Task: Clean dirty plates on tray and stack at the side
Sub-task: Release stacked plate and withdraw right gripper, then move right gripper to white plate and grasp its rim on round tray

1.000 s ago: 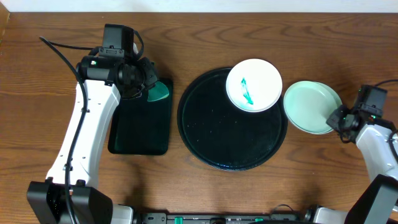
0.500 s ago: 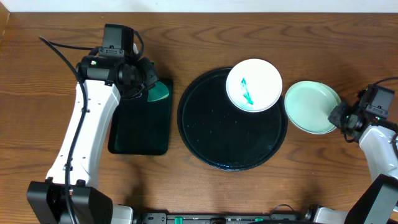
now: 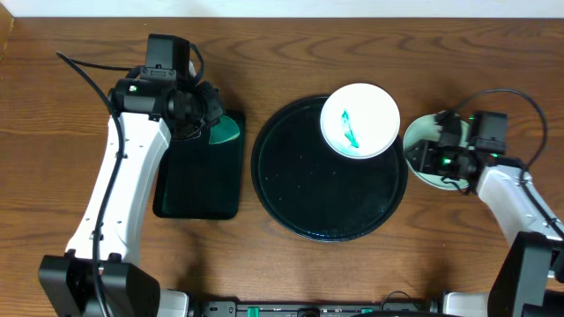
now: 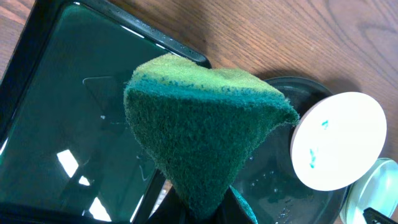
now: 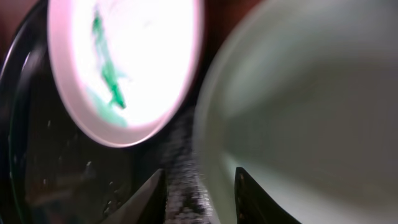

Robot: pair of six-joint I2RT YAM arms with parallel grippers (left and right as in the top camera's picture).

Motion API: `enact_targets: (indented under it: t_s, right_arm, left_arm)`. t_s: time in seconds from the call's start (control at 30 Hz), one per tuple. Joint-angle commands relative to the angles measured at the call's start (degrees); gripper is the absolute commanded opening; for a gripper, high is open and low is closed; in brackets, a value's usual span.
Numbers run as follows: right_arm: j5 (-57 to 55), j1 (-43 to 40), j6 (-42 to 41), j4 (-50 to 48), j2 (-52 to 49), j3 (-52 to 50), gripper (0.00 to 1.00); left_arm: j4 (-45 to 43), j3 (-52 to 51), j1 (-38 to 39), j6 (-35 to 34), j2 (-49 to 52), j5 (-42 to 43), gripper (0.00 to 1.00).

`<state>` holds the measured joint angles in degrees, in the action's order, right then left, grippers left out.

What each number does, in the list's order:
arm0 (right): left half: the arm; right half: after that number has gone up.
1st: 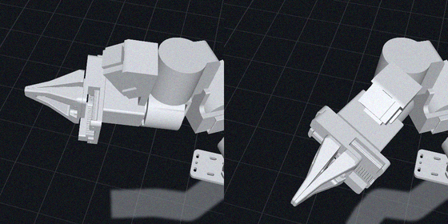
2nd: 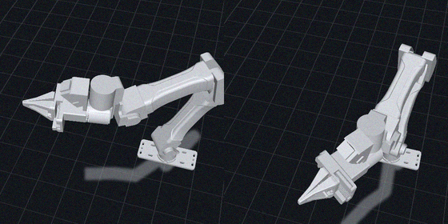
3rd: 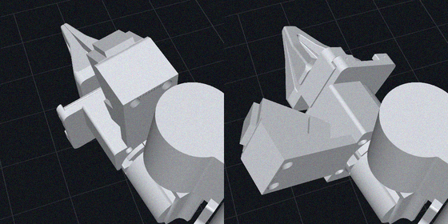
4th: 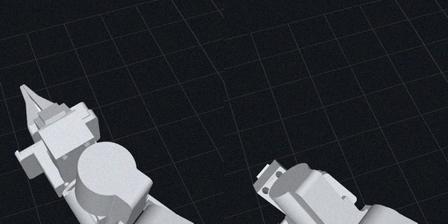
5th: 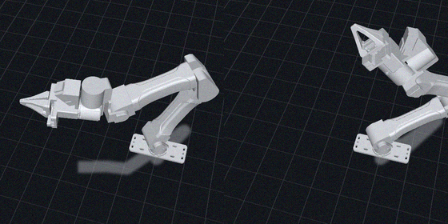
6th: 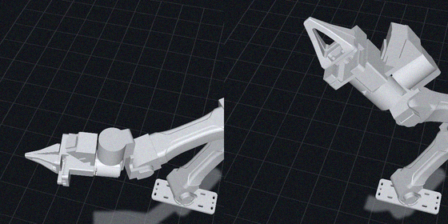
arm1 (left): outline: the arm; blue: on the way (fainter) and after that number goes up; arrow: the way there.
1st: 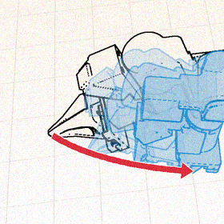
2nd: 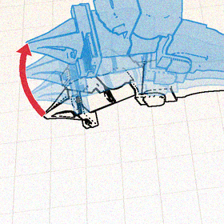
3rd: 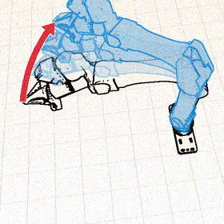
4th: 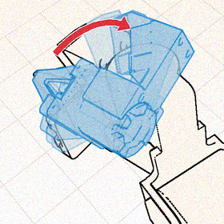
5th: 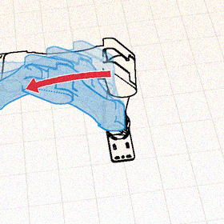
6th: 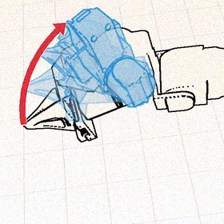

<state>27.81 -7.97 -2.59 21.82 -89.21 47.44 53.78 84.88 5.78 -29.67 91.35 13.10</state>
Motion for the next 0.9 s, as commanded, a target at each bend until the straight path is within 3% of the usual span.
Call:
enact_targets:
  t_s: [0.0,0.33,0.67,0.87]
  right_arm:
    - [-2.3,4.3,4.0,0.8,-0.2,2.2,0.3]
    - [-23.1,11.1,3.9,5.5,-0.4,4.0,0.28]
    - [-23.0,11.0,3.4,5.7,-0.4,5.0,0.27]
    - [-19.8,11.0,1.6,11.4,-0.7,15.3,0.24]
  left_arm:
    - [0.2,-0.3,0.1,0.7,1.1,-0.7,0.07]
    - [0.2,-0.3,0.1,0.7,1.2,-0.7,0.07]
    - [0.2,-0.3,0.1,0.7,1.2,-0.7,0.07]
    - [0.2,-0.3,0.1,0.7,1.2,-0.7,0.07]
